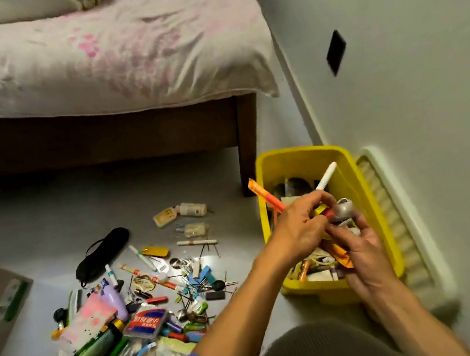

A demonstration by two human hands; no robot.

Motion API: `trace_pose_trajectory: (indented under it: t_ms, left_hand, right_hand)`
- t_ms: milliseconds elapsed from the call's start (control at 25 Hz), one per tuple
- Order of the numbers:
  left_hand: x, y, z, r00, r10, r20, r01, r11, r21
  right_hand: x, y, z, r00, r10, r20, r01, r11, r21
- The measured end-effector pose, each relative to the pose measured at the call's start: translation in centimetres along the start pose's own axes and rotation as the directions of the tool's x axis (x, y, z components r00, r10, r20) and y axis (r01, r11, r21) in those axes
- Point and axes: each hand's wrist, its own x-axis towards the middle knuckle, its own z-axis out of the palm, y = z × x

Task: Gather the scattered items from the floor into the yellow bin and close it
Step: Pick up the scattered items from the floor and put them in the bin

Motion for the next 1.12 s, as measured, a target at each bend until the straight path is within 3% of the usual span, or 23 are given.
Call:
trace_pose_trajectory:
  t_ms: [80,200,360,480,600,680,760,840,960,1120]
  left_hand:
    - [1.9,-1.0,2.1,0.996,-0.051,0.071,0.049,0.998,0.029]
    - [2.2,-4.3,2.8,0.972,-0.235,-0.018,0.235,0.972,0.015]
    - [0.1,-7.3,1.5,0.931,-0.349,-0.102,0.344,0.937,-0.064]
    - [-1.5,-8.1,0.1,0.913,-0.371,-0.172,0.346,0.925,-0.155]
    - [-3.3,-8.5,-1.0,0.901,-0.379,-0.209,0.342,0.92,-0.193]
    - [-4.5,-8.8,-1.8,0.895,-0.383,-0.23,0.339,0.918,-0.208]
    - [-5.8,-9.3,-2.7,0.885,-0.398,-0.243,0.357,0.913,-0.195]
    - [-7.0,-10.0,-3.4,0.877,-0.41,-0.25,0.377,0.911,-0.169]
    - [-9.1,-11.3,-5.2,0.858,-0.431,-0.279,0.398,0.902,-0.169]
    - [-11.6,-13.8,-8.1,0.801,-0.499,-0.332,0.442,0.866,-0.234]
  right_hand:
    - [0.8,-0.1,-2.2,0.993,0.019,-0.119,-0.02,1.0,-0.001]
    - [2.2,1.0,-3.6,0.967,0.107,-0.232,-0.114,0.993,-0.02]
    - [3.4,2.5,-3.5,0.946,0.201,-0.253,-0.19,0.979,0.07]
    - [3.4,2.7,-2.5,0.953,0.165,-0.255,-0.149,0.986,0.081]
    - [2.7,2.4,-1.2,0.961,0.116,-0.252,-0.119,0.993,0.002]
    - [1.8,2.5,0.0,0.962,0.084,-0.259,-0.141,0.967,-0.212]
    - [1.1,3.1,0.9,0.974,0.05,-0.221,-0.164,0.827,-0.538]
    - [0.8,3.9,1.4,0.985,0.126,-0.122,-0.174,0.623,-0.763]
    - [0.2,5.5,2.8,0.969,0.247,-0.014,-0.119,0.414,-0.902]
    - [0.0,7.8,4.9,0.968,0.236,0.085,0.008,0.31,-0.951]
